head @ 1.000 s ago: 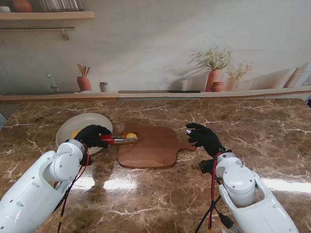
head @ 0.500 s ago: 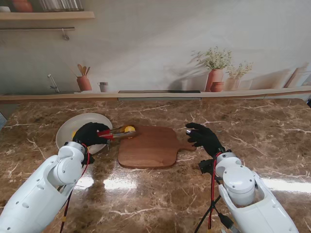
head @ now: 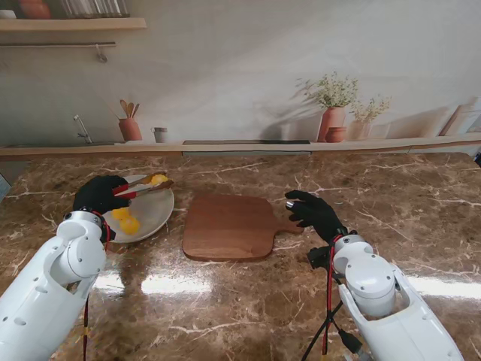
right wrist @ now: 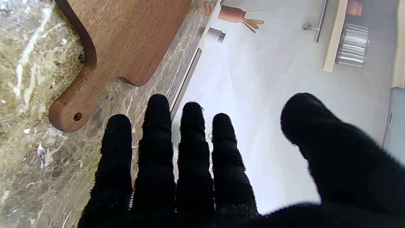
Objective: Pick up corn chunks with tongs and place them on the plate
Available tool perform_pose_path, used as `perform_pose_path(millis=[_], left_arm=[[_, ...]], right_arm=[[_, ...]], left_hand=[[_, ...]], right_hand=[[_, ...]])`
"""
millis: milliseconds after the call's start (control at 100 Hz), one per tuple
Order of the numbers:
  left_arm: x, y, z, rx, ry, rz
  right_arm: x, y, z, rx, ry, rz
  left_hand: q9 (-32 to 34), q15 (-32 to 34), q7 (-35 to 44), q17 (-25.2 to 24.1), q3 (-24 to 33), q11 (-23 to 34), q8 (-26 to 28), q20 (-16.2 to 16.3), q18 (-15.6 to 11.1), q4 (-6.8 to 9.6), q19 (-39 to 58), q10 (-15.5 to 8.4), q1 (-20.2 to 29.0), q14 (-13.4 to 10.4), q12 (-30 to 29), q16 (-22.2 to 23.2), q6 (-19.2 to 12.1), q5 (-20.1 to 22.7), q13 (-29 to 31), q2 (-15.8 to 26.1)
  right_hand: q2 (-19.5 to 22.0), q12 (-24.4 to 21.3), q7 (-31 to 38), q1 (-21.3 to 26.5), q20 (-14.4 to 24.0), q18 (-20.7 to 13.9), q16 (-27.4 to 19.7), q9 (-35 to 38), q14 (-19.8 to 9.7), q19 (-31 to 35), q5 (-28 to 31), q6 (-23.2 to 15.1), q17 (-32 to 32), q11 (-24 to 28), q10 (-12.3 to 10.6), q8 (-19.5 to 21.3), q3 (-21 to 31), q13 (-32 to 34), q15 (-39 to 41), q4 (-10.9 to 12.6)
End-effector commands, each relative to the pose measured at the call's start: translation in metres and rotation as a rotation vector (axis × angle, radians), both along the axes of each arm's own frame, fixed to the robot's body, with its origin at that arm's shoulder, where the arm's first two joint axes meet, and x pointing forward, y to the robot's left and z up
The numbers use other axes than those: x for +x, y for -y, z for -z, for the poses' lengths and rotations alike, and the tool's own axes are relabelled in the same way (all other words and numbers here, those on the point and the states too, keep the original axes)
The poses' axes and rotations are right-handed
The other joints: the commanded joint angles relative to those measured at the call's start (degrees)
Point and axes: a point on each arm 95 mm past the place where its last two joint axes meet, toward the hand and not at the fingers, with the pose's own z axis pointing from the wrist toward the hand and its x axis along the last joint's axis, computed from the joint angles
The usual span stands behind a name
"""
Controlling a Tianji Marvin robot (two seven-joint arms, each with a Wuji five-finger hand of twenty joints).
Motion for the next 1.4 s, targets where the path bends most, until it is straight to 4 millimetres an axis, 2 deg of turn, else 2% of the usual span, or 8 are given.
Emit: perform_pose_path(millis=[0, 190, 240, 310, 420, 870, 1070, 1390], left_arm=[[0.003, -0.010, -0.003, 0.020, 0.016, -0.034], [0.005, -0.017, 0.005, 0.044, -0.008, -0.084], [0.004, -0.018, 0.008, 0.045, -0.024, -0.095], [0.004, -0.020, 0.011, 0.055, -0.041, -0.105], [0.003, -0.021, 0.013, 0.048, -0.047, -0.114], [-0.003, -0.019, 0.010, 0.046, -0.037, -0.075], [-0.015, 0.004, 0.002, 0.012, -0.003, 0.041], [-0.054, 0.066, 0.010, -0.076, -0.020, 0.334]], right_arm=[[-0.001, -0.002, 0.003, 0.001, -0.020, -0.011], [0.000, -0.002, 0.002, -0.007, -0.021, -0.017], [0.000, -0.002, 0.002, -0.008, -0.020, -0.018], [0.000, -0.003, 0.002, -0.009, -0.019, -0.019], [0.001, -0.002, 0.002, -0.012, -0.020, -0.021], [0.002, -0.002, 0.003, -0.015, -0.015, -0.021], [0.003, 0.000, 0.002, -0.023, -0.015, -0.020], [0.006, 0.007, -0.005, -0.046, -0.001, 0.001]], left_hand=[[3.40, 4.74, 26.76, 0.85, 11.21, 2.70, 6.07, 1.87, -1.63, 2.29, 3.35, -1.93, 8.85, -0.17, 0.92, 0.53, -8.91, 16.47, 2.17, 10.67], [2.78, 4.50, 23.51, 1.17, 10.81, 2.25, 4.31, 1.41, -2.25, 1.92, 3.33, -2.85, 7.50, -1.02, 0.09, 0.29, -8.77, 14.12, 2.07, 11.03], [2.17, 4.17, 20.85, 0.97, 10.36, 1.71, 2.40, 1.19, -2.50, 2.03, 3.07, -2.79, 7.01, -1.04, -0.39, 0.25, -8.97, 11.32, 1.68, 10.90], [1.52, 3.42, 14.39, 0.71, 10.51, 0.95, 0.48, 0.87, -3.00, 2.54, 2.51, -3.01, 5.65, -0.93, -1.18, 0.15, -9.05, 3.66, 1.24, 9.55], [0.98, 2.49, 9.33, 0.59, 12.02, 0.47, 2.12, 0.64, -3.09, 2.31, 2.27, -2.60, 3.80, -0.52, -2.09, -0.22, -7.17, -0.39, 1.05, 7.97], [0.38, 1.05, 3.87, 1.47, 13.21, 0.13, 1.12, -0.44, -3.38, 2.24, 1.62, -2.82, 2.04, -0.40, -2.91, -1.74, -6.08, -2.55, 1.55, 6.93], [0.67, 0.99, 4.70, 1.45, 12.84, 0.23, 1.71, -0.53, -3.36, 2.12, 1.68, -3.01, 2.16, -0.50, -2.99, -1.80, -6.30, -2.10, 1.39, 7.44], [1.41, 0.77, 6.21, 1.64, 12.54, 0.24, 2.64, -0.83, -3.54, 2.04, 1.54, -3.57, 2.04, -0.99, -3.17, -2.01, -7.45, -1.53, 1.60, 7.69]], right_hand=[[0.52, 0.76, -0.26, -2.03, 1.73, -0.34, 1.19, 0.85, -0.92, -0.50, -0.73, -1.62, -0.25, 0.25, -0.75, -0.64, -0.79, -0.13, 0.69, 2.49], [0.04, 0.72, -0.30, -2.12, 1.71, -0.34, 1.14, 0.68, -0.92, -0.52, -0.85, -1.71, -0.30, 0.17, -0.86, -0.65, -0.86, -0.24, 0.59, 2.48], [0.04, 0.71, -0.27, -2.22, 1.71, -0.38, 1.12, 0.66, -0.85, -0.53, -0.78, -1.71, -0.31, 0.14, -0.85, -0.63, -0.88, -0.26, 0.56, 2.48], [0.06, 0.67, -0.27, -2.33, 1.71, -0.32, 1.11, 0.65, -0.85, -0.52, -0.79, -1.70, -0.29, 0.10, -0.79, -0.63, -0.95, -0.26, 0.54, 2.47], [0.04, 0.62, -0.31, -2.48, 1.71, -0.30, 1.08, 0.62, -0.81, -0.53, -0.88, -1.62, -0.31, 0.04, -0.79, -0.64, -1.09, -0.31, 0.48, 2.49], [-0.15, 0.53, -0.32, -2.49, 1.70, -0.35, 0.99, 0.52, -0.86, -0.59, -0.86, -1.69, -0.32, -0.03, -0.94, -0.63, -1.18, -0.34, 0.36, 2.58], [-0.14, 0.52, -0.33, -2.45, 1.72, -0.35, 1.01, 0.55, -0.89, -0.58, -0.89, -1.68, -0.32, -0.01, -0.80, -0.63, -1.12, -0.27, 0.41, 2.57], [-0.19, 0.49, -0.30, -2.45, 1.71, -0.30, 0.96, 0.55, -0.93, -0.59, -0.82, -1.71, -0.28, 0.00, -0.83, -0.62, -1.06, -0.33, 0.34, 2.56]])
